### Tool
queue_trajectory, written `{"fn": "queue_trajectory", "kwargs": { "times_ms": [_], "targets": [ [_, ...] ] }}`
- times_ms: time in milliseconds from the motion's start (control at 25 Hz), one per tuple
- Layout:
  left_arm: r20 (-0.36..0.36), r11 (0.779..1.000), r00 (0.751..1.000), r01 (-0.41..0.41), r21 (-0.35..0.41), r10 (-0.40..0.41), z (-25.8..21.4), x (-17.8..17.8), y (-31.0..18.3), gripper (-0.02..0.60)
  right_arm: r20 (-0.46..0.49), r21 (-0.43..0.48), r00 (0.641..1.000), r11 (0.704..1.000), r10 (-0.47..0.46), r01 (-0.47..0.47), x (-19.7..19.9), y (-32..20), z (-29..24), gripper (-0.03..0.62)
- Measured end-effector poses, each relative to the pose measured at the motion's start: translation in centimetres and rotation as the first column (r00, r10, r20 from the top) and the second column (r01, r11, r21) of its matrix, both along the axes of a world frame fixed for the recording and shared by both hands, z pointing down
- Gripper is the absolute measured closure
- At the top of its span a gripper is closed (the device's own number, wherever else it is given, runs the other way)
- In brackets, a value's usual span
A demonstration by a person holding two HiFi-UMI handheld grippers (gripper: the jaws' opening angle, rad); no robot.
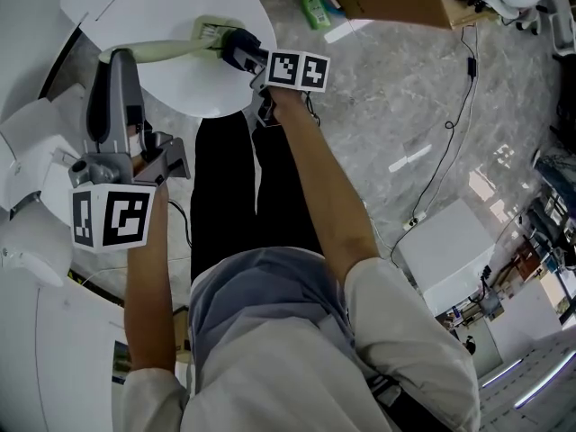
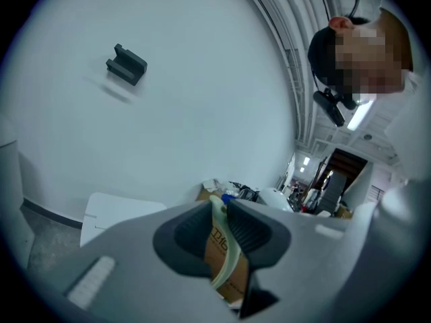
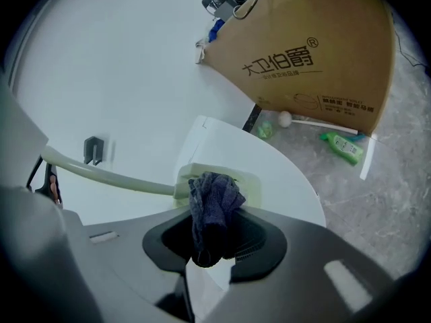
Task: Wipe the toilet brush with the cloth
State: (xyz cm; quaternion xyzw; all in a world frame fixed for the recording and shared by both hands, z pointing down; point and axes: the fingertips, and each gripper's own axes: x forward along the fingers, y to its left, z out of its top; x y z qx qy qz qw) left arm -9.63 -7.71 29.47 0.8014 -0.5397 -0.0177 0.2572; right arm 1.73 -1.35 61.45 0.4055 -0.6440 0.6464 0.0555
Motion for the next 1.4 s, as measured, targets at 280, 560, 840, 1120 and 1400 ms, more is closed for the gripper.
{"fn": "queue_trajectory", "kwargs": {
  "times_ms": [280, 560, 840, 1120, 1400],
  "targets": [
    [-0.001, 1.0, 1.0, -0.008, -0.003, 0.008, -0.1, 0.0, -0.1, 0.581, -0.015, -0.063, 1.0, 0.998, -0.017, 0.016, 0.0, -1.6, 0.4, 0.496],
    [-0.013, 1.0, 1.0, -0.013, -0.004, 0.013, -0.1, 0.0, -0.2, 0.581, -0.086, -0.088, 0.995, 0.995, -0.053, 0.045, -0.9, -2.4, 0.2, 0.496],
    [-0.016, 1.0, 1.0, -0.007, -0.006, 0.007, 0.0, 0.0, -0.3, 0.581, -0.079, -0.056, 0.993, 0.995, -0.087, 0.083, -1.5, -2.5, -0.8, 0.496],
    [-0.02, 1.0, 1.0, -0.007, -0.006, 0.007, 0.0, -0.1, -0.3, 0.581, -0.035, -0.049, 0.996, 0.996, -0.076, 0.074, -1.8, -2.5, -1.4, 0.496],
    [-0.017, 1.0, 1.0, -0.007, -0.003, 0.007, 0.1, -0.2, -0.3, 0.581, -0.01, -0.027, 0.997, 0.996, -0.082, 0.082, -1.8, -2.6, -2.2, 0.496]
  ]
}}
